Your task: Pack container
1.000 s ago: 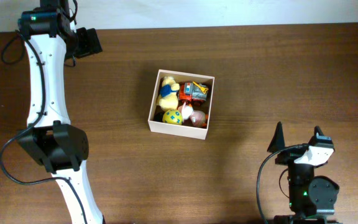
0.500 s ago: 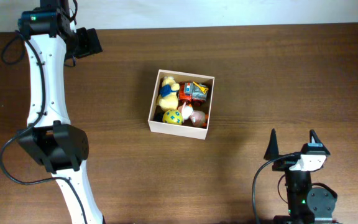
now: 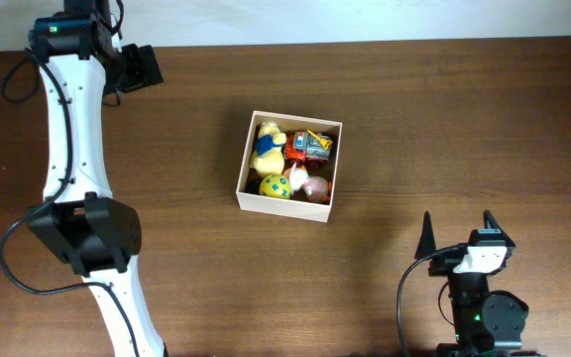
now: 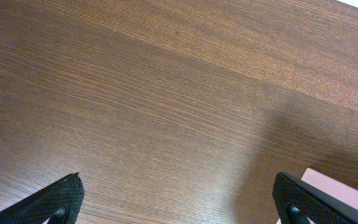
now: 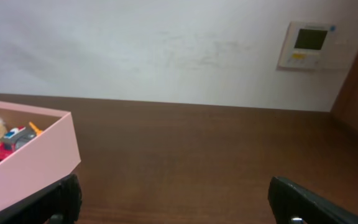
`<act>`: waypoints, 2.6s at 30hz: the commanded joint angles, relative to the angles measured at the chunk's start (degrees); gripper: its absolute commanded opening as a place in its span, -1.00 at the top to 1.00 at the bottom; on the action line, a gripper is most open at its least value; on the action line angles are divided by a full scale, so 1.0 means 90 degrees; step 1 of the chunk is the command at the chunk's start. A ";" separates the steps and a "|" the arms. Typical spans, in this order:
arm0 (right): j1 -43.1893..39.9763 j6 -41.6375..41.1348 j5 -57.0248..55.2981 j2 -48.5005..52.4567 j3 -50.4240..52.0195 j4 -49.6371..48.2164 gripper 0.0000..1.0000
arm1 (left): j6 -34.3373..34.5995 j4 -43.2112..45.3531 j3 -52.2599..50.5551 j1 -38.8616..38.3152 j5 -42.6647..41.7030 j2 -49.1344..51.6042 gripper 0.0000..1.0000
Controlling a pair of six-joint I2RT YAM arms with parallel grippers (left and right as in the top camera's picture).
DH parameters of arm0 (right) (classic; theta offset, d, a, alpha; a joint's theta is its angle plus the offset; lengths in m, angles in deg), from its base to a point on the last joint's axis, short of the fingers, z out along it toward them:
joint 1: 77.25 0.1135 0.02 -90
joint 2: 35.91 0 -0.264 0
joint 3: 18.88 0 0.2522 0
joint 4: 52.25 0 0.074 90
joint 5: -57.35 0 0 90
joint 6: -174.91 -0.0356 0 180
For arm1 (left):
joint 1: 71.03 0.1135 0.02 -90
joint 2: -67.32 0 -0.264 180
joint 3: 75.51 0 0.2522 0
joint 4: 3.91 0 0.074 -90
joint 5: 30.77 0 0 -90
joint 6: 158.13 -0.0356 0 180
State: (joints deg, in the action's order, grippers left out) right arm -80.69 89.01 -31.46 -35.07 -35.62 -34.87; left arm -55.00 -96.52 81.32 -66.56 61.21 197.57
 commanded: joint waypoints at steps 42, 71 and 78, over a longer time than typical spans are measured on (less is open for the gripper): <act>-0.0036 -0.0005 0.0131 -0.0073 0.0296 0.0066 -0.98 | 0.0061 -0.0002 0.0097 0.0005 0.0046 0.0027 -0.99; -0.0039 -0.0002 0.0131 -0.0073 0.0296 0.0066 -0.97 | 0.0058 -0.0032 0.0097 0.0012 0.0158 0.0027 -0.99; -0.0039 -0.0002 0.0131 -0.0073 0.0296 0.0066 -0.98 | 0.0058 0.0100 0.0100 0.0250 0.0442 -0.0141 -0.99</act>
State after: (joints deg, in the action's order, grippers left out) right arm -80.69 89.01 -31.05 -35.11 -33.37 -34.21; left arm -55.00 -96.23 81.32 -66.02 63.55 197.57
